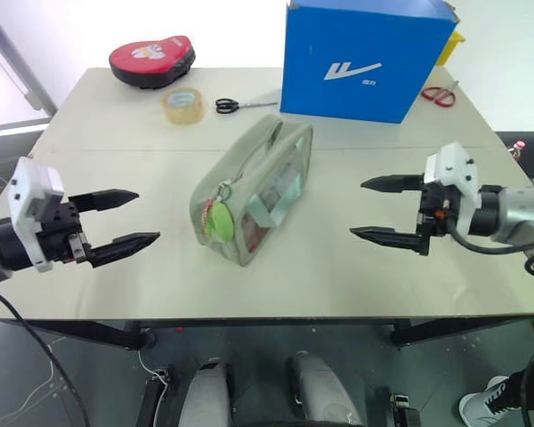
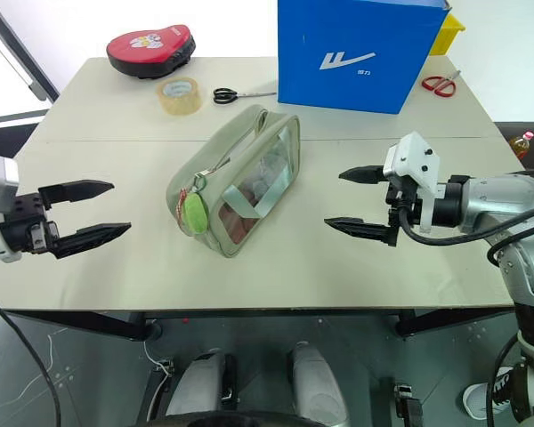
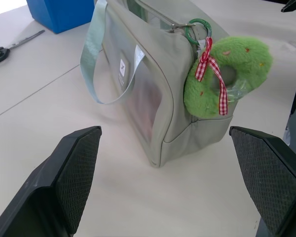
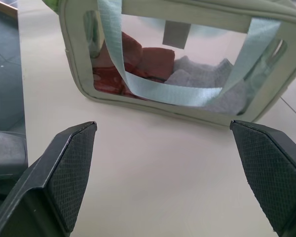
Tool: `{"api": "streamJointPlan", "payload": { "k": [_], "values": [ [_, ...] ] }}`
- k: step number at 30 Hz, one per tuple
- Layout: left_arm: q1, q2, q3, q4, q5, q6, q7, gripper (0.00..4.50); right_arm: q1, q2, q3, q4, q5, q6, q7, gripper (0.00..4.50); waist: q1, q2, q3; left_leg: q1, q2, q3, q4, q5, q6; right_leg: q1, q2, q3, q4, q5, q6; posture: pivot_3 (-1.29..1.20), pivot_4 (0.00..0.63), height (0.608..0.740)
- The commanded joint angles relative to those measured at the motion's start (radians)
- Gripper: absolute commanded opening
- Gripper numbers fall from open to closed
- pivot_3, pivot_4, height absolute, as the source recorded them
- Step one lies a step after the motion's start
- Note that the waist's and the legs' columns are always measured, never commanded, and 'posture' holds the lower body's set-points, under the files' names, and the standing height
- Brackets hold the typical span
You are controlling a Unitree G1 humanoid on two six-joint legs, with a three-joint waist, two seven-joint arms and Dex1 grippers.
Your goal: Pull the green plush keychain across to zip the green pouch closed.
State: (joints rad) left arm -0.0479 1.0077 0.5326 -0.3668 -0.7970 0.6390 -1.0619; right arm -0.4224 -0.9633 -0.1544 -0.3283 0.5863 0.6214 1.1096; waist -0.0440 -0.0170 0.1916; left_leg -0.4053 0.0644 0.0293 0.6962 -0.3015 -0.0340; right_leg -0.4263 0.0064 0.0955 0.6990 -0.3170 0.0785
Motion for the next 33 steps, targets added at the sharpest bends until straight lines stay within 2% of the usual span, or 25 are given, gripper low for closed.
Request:
{"api": "streamJointPlan", "payload": {
  "k": [1, 9, 17, 25, 33],
  "values": [
    [-0.018, -0.001, 0.044, -0.023, -0.036, 0.001, 0.004, 4.43, -0.017, -0.006, -0.004, -0.003, -0.004, -0.031, 0.010, 4.50, 0.000, 0.000, 0.000, 0.000, 0.000, 0.000, 0.000, 0.000, 0.000, 0.000, 0.000, 0.000, 0.000, 0.000, 0.000, 0.00, 0.150, 0.737],
    [0.008, 0.036, 0.065, -0.010, -0.010, -0.011, -0.037, 4.43, -0.031, -0.011, 0.018, 0.010, -0.029, -0.067, 0.026, 4.50, 0.000, 0.000, 0.000, 0.000, 0.000, 0.000, 0.000, 0.000, 0.000, 0.000, 0.000, 0.000, 0.000, 0.000, 0.000, 0.00, 0.150, 0.737],
    [-0.031, 0.067, 0.049, 0.040, 0.002, -0.011, -0.080, 4.43, -0.083, -0.020, 0.047, 0.037, -0.063, -0.117, 0.068, 4.50, -0.001, 0.000, 0.000, 0.000, 0.000, 0.001, 0.000, 0.000, 0.000, 0.000, 0.000, 0.000, 0.000, 0.000, 0.000, 0.00, 0.150, 0.737],
    [-0.074, 0.057, 0.021, 0.050, 0.004, -0.019, -0.091, 4.43, -0.171, -0.017, 0.116, 0.111, -0.119, -0.179, 0.135, 4.50, -0.001, 0.000, 0.000, 0.000, 0.000, 0.002, 0.000, 0.000, 0.000, 0.000, 0.000, 0.000, 0.000, 0.000, 0.000, 0.00, 0.150, 0.737],
    [-0.102, 0.065, 0.000, 0.063, 0.006, -0.030, -0.119, 4.43, -0.204, -0.011, 0.120, 0.129, -0.131, -0.217, 0.166, 4.50, 0.000, 0.000, 0.000, 0.000, 0.000, 0.001, 0.000, 0.000, 0.000, -0.001, 0.000, 0.000, 0.000, 0.000, 0.000, 0.00, 0.150, 0.737]
  ]
}}
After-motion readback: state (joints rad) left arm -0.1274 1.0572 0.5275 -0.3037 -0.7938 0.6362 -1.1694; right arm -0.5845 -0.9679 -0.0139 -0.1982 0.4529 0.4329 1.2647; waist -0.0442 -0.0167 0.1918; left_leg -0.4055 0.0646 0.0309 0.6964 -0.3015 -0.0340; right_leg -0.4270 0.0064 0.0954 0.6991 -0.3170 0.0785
